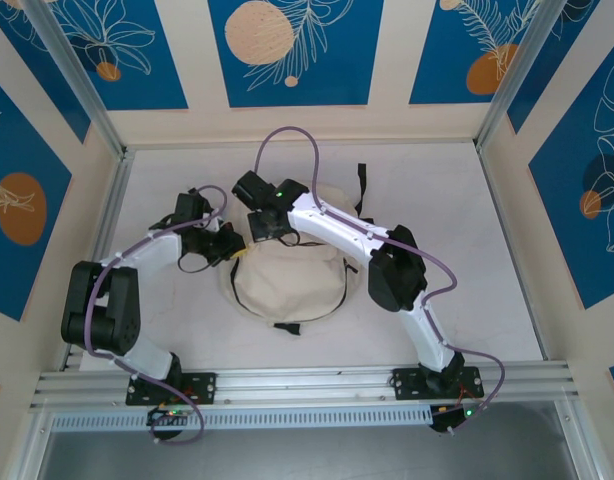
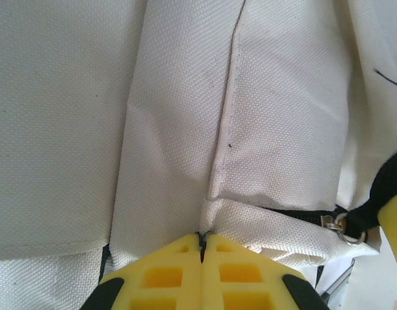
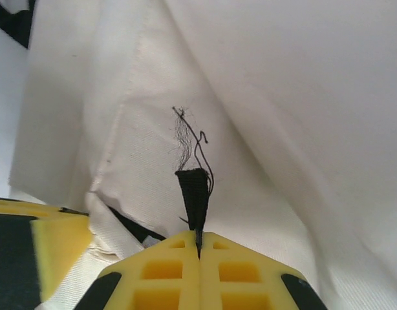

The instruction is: Pack the student bag

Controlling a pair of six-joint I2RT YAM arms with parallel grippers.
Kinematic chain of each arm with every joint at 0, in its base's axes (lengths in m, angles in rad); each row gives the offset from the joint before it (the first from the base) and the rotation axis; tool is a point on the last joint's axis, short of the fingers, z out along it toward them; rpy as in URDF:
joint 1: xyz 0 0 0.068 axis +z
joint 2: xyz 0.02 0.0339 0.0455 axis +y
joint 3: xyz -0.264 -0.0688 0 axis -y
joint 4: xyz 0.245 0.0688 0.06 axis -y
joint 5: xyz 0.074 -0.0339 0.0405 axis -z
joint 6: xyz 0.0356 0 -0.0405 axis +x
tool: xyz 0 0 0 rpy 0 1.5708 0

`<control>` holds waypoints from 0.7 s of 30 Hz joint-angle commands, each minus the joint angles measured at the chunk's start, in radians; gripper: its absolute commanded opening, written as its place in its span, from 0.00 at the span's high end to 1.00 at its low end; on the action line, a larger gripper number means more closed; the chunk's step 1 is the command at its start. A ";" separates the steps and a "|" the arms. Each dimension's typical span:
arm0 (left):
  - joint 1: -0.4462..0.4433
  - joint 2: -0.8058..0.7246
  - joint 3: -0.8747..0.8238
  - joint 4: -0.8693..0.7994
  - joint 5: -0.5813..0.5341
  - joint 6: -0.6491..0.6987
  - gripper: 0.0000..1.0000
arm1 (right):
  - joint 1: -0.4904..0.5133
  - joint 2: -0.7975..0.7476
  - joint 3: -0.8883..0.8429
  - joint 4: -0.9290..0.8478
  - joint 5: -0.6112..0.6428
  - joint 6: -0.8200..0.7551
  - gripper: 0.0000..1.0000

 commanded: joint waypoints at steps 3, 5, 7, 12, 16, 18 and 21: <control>0.007 -0.017 0.023 -0.102 -0.130 0.036 1.00 | -0.012 -0.075 -0.001 -0.133 0.160 0.100 1.00; 0.007 -0.021 0.026 -0.107 -0.139 0.036 1.00 | -0.010 -0.081 -0.010 -0.134 0.150 0.102 1.00; 0.007 -0.024 0.028 -0.107 -0.136 0.036 1.00 | -0.010 -0.096 -0.036 -0.100 0.113 0.086 1.00; 0.007 -0.038 0.029 -0.082 -0.068 0.042 1.00 | -0.019 -0.139 -0.099 0.069 -0.152 0.000 1.00; 0.001 -0.050 0.017 -0.051 0.017 0.034 1.00 | -0.032 -0.122 -0.092 0.112 -0.254 0.063 0.68; -0.005 -0.068 0.006 -0.049 0.042 0.030 1.00 | -0.033 -0.101 -0.077 0.087 -0.231 0.109 0.54; -0.021 -0.104 -0.016 -0.060 0.056 0.028 1.00 | -0.032 -0.079 -0.077 0.056 -0.204 0.159 0.50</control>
